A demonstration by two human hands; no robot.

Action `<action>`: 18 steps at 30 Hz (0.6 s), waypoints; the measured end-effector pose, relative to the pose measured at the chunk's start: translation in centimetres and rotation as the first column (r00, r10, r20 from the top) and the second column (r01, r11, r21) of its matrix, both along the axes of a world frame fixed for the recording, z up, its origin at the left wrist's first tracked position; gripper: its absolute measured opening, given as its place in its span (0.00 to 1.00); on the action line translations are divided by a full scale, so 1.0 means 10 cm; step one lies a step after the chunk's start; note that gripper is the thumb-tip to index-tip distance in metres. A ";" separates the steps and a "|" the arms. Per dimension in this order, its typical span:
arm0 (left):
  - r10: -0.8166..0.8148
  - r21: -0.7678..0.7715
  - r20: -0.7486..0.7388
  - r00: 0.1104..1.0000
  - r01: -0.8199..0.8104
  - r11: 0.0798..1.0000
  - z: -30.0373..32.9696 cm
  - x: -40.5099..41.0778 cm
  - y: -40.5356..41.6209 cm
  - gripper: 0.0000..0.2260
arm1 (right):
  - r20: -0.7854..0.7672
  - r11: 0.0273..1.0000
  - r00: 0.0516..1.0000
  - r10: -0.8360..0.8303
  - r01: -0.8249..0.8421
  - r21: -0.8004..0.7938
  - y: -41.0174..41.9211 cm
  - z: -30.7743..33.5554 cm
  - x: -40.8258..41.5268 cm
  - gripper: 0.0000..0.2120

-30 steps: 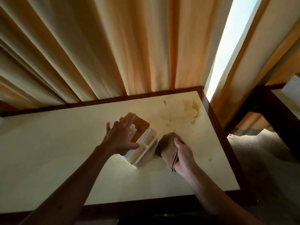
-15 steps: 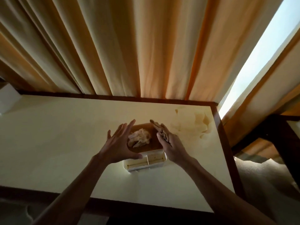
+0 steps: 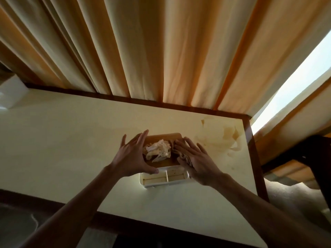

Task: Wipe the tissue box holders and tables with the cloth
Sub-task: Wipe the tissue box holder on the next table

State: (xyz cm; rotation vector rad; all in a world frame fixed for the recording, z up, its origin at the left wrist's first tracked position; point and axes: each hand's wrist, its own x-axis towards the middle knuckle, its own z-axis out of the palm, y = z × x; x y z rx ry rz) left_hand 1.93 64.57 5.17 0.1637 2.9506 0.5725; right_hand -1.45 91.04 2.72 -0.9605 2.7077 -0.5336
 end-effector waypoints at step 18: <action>-0.024 0.023 -0.010 1.000 0.024 0.999 -0.01 -0.01 -0.02 0.64 | 0.013 0.969 0.971 0.238 -0.239 0.061 -0.19 0.18 -0.60 0.27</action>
